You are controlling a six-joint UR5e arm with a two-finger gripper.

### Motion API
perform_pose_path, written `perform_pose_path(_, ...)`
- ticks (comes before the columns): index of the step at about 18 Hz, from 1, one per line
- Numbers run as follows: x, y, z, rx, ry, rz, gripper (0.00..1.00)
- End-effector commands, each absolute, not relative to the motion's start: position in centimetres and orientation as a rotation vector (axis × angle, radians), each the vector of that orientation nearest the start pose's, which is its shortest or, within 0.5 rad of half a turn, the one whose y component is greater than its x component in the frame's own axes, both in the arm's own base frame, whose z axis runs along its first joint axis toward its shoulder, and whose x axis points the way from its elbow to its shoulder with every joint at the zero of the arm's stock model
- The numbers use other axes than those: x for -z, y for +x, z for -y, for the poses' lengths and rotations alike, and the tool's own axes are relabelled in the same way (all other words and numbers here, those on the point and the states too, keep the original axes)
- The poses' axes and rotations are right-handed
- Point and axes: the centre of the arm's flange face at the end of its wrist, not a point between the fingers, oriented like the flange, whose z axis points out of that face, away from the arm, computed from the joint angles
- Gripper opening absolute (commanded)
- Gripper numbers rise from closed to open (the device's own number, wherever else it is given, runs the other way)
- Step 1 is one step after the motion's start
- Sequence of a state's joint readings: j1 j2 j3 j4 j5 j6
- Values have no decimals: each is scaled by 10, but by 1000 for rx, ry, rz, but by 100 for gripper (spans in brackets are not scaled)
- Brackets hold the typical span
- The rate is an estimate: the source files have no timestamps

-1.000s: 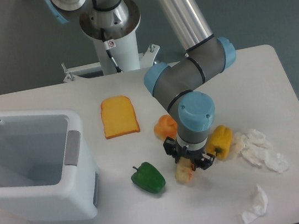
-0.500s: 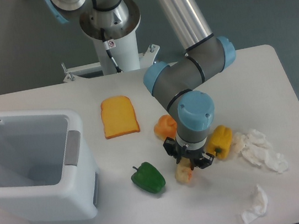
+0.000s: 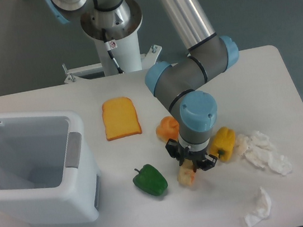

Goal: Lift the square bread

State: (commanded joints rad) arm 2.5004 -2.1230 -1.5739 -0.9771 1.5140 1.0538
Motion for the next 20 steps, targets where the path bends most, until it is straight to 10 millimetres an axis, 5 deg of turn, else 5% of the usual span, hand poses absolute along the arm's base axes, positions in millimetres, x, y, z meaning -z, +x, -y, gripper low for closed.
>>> perform_pose_path(5,-244,-450,-510,-46,-3044,-193,39)
perform_pose_path(20,-330,-458,-513,-248,-2931,-413,40)
